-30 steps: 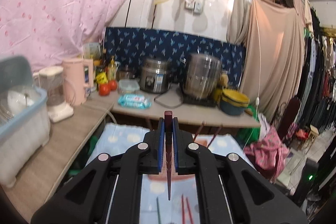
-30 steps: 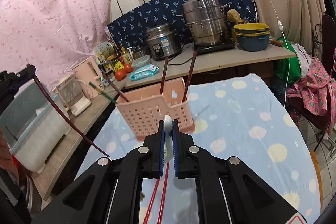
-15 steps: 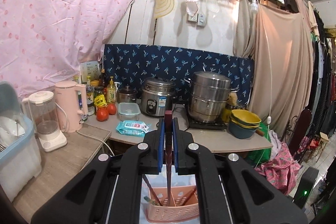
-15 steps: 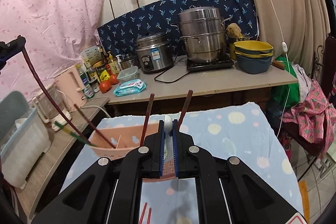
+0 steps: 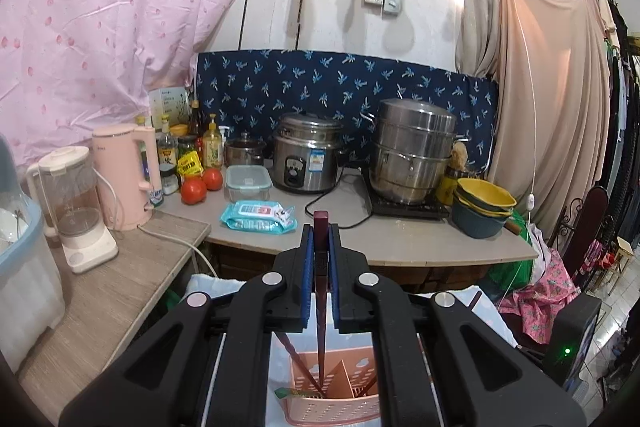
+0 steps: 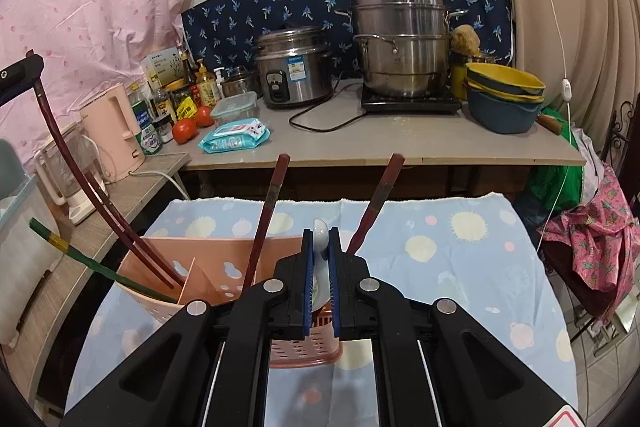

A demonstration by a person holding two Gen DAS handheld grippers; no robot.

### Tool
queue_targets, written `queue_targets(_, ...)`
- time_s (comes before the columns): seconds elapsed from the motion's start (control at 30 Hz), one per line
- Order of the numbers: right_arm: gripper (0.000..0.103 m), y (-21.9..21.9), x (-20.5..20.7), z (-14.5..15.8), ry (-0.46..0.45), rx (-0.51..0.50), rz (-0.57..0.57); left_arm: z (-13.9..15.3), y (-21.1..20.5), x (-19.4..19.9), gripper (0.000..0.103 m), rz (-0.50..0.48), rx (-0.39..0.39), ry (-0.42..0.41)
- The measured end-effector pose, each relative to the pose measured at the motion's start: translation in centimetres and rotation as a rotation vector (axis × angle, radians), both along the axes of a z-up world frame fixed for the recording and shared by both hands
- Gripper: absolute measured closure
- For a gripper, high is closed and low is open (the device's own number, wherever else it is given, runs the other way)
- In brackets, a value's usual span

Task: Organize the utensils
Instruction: 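Open both tools to release the chopstick and spoon in the basket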

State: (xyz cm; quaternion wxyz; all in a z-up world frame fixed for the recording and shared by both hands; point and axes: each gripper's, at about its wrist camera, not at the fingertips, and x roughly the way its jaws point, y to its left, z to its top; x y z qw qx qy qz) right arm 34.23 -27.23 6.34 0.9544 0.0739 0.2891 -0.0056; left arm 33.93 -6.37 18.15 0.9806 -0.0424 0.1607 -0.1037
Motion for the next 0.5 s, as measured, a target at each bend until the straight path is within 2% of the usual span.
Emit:
queue_targets(0.3, 0.096, 0.43, 0.20, -0.64, 0.010, 0.007, 0.005, -0.86, -0.27, 0.15, 0.096, -0.008, -0.005, 0.030)
queue_targets(0.37, 0.093, 0.37, 0.01, -0.59, 0.002, 0.022, 0.005, -0.92, -0.13, -0.02, 0.096, 0.003, -0.014, 0.028)
queue_targets(0.43, 0.091, 0.39, -0.09, -0.35, -0.002, 0.028, 0.005, -0.91, -0.03, -0.19, 0.092, 0.010, -0.017, 0.028)
queue_targets(0.5, 0.091, 0.46, -0.31, -0.11, -0.008, 0.027, 0.003, -0.80, 0.15, -0.29, 0.083, 0.015, -0.024, 0.028)
